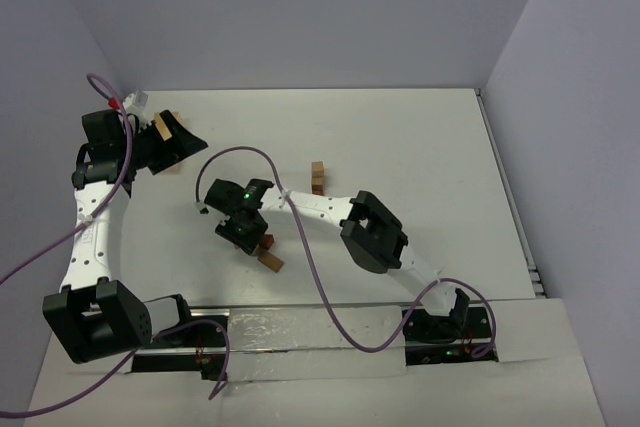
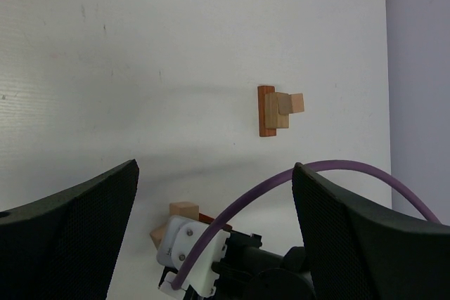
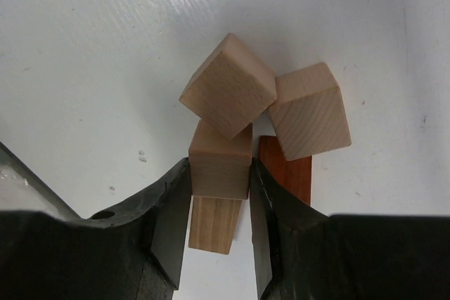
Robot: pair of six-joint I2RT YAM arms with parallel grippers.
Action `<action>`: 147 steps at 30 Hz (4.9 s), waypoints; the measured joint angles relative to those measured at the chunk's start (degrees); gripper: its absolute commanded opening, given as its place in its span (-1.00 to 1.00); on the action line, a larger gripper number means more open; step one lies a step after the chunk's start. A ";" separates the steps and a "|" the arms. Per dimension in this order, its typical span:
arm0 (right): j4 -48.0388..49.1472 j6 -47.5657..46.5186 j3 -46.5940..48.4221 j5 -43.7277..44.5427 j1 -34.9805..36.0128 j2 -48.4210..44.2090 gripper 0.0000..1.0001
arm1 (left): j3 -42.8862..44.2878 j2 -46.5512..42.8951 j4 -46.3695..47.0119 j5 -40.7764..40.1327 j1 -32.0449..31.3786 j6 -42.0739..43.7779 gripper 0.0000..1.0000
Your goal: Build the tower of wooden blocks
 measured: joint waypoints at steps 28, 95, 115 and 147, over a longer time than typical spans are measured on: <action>3.36 25.03 -23.58 6.05 -24.70 -33.90 -1.00 | -0.16 0.00 0.41 -1.33 0.00 -1.07 0.91; 0.99 27.60 -12.44 5.47 -29.81 -13.40 -0.76 | -0.79 0.61 0.89 -2.34 0.02 -1.29 0.93; 0.66 27.59 -11.26 5.54 -29.83 -12.48 -0.24 | -0.86 0.61 0.89 -2.34 0.02 -1.29 0.92; 1.20 27.15 -12.90 3.81 -29.83 -12.53 0.74 | -1.06 0.61 0.91 -2.34 0.02 -1.31 0.92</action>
